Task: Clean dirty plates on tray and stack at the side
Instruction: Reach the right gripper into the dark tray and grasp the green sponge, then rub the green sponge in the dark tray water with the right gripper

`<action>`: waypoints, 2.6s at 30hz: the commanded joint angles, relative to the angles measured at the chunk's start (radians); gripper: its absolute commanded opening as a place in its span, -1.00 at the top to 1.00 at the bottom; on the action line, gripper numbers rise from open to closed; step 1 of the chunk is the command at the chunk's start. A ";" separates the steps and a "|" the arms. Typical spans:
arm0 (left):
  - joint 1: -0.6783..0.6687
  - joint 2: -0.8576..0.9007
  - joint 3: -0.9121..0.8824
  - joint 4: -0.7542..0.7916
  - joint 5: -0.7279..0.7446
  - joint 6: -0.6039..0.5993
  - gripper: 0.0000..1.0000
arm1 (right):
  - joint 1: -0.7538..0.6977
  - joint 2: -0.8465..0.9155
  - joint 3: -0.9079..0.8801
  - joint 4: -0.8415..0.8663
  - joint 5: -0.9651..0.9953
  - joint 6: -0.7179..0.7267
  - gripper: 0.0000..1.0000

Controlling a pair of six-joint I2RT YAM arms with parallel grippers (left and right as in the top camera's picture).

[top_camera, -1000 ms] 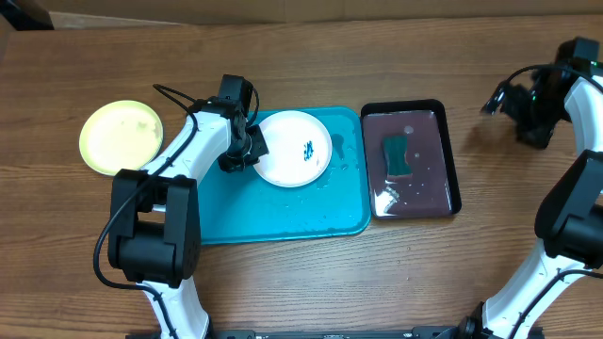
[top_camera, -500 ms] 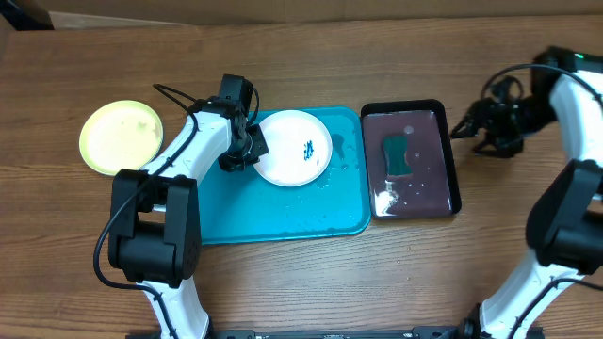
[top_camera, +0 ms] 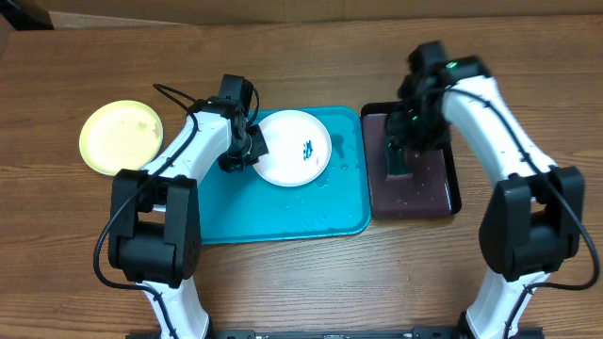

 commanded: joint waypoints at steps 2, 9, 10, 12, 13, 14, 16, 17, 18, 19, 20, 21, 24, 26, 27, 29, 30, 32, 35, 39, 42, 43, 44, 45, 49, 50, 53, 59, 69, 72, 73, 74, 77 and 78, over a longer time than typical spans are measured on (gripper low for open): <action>-0.008 -0.006 -0.006 -0.019 -0.025 0.010 0.91 | 0.036 -0.021 -0.114 0.113 0.105 0.047 -0.31; -0.008 -0.006 -0.006 -0.027 -0.024 0.010 0.92 | 0.040 -0.021 -0.295 0.296 0.084 0.048 0.29; -0.008 -0.006 -0.006 -0.027 -0.024 0.010 0.92 | 0.040 -0.021 -0.306 0.299 0.084 0.048 0.77; -0.008 -0.006 -0.006 -0.027 -0.024 0.010 0.91 | 0.040 -0.021 -0.310 0.290 0.084 0.047 0.92; -0.008 -0.006 -0.006 -0.026 -0.025 0.010 0.91 | 0.040 -0.022 -0.309 0.284 0.084 0.047 0.67; -0.008 -0.006 -0.006 -0.026 -0.025 0.010 0.91 | 0.040 -0.022 -0.304 0.273 0.084 0.047 -0.17; -0.008 -0.006 -0.006 -0.026 -0.025 0.010 0.92 | 0.039 -0.022 -0.297 0.259 0.084 0.047 -0.69; -0.008 -0.006 -0.006 -0.027 -0.025 0.010 0.91 | 0.039 -0.022 -0.295 0.256 0.084 0.047 -0.69; -0.008 -0.006 -0.006 -0.027 -0.025 0.010 0.92 | 0.038 -0.022 -0.293 0.256 0.084 0.047 -0.66; -0.008 -0.006 -0.006 -0.027 -0.025 0.010 0.92 | 0.038 -0.022 -0.293 0.256 0.084 0.047 -0.59; -0.008 -0.006 -0.006 -0.027 -0.025 0.010 0.91 | 0.039 -0.022 -0.293 0.253 0.084 0.047 -0.47; -0.008 -0.006 -0.006 -0.028 -0.025 0.010 0.91 | 0.039 -0.022 -0.293 0.249 0.084 0.047 0.15; -0.008 -0.006 -0.006 -0.031 -0.025 0.010 0.91 | 0.039 -0.022 -0.293 0.238 0.084 0.047 0.93; -0.008 -0.006 -0.006 -0.032 -0.025 0.010 0.91 | 0.035 -0.022 -0.284 0.237 0.084 0.047 0.28; -0.008 -0.006 -0.006 -0.032 -0.025 0.011 0.91 | 0.032 -0.022 -0.271 0.237 0.084 0.047 -0.49; -0.008 -0.006 -0.006 -0.032 -0.025 0.011 0.92 | 0.026 -0.022 -0.240 0.234 0.084 0.047 -0.70; -0.008 -0.006 -0.006 -0.032 -0.025 0.010 0.91 | 0.023 -0.022 -0.225 0.233 0.084 0.047 -0.70; -0.008 -0.006 -0.006 -0.032 -0.025 0.010 0.91 | 0.022 -0.022 -0.204 0.234 0.084 0.047 -0.70; -0.008 -0.006 -0.006 -0.039 -0.025 0.010 0.91 | 0.023 -0.021 -0.201 0.242 0.084 0.047 -0.71; -0.008 -0.006 -0.006 -0.045 -0.025 0.010 0.92 | 0.023 -0.018 -0.234 0.278 0.084 0.047 -0.71; -0.008 -0.006 -0.006 -0.045 -0.025 0.010 0.92 | 0.023 -0.016 -0.257 0.326 0.084 0.047 -0.18; -0.008 -0.006 -0.006 -0.045 -0.025 0.010 0.91 | 0.023 -0.016 -0.257 0.335 0.084 0.047 0.18; -0.008 -0.006 -0.006 -0.045 -0.026 0.012 0.92 | 0.023 -0.016 -0.254 0.341 0.084 0.047 0.36; -0.008 -0.006 -0.006 -0.045 -0.026 0.014 0.92 | 0.022 -0.018 -0.249 0.341 0.084 0.047 0.46; -0.008 -0.006 -0.006 -0.046 -0.026 0.021 0.91 | 0.023 -0.018 -0.245 0.336 0.084 0.047 -0.02; -0.008 -0.006 -0.006 -0.046 -0.026 0.021 0.92 | 0.023 -0.018 -0.245 0.336 0.084 0.047 -0.28; -0.008 -0.006 -0.006 -0.045 -0.026 0.020 0.92 | 0.023 -0.018 -0.245 0.359 0.084 0.047 -0.42; -0.008 -0.006 -0.006 -0.045 -0.026 0.020 0.91 | 0.023 -0.018 -0.245 0.392 0.084 0.047 0.93; -0.008 -0.006 -0.006 -0.045 -0.025 0.020 0.91 | 0.019 -0.018 -0.137 0.260 0.076 0.047 -0.32; -0.008 -0.006 -0.006 -0.045 -0.025 0.020 0.91 | 0.023 -0.017 -0.146 0.248 0.023 0.047 -0.01; -0.008 -0.006 -0.006 -0.045 -0.025 0.020 0.92 | 0.024 -0.017 -0.154 0.247 0.016 0.047 0.10; -0.008 -0.006 -0.006 -0.045 -0.025 0.020 0.92 | 0.026 -0.016 -0.164 0.249 0.016 0.047 0.21; -0.008 -0.006 -0.006 -0.045 -0.025 0.020 0.92 | 0.028 -0.016 -0.196 0.269 0.017 0.047 0.23; -0.008 -0.006 -0.006 -0.045 -0.025 0.020 0.91 | 0.028 -0.016 -0.207 0.277 0.016 0.047 0.21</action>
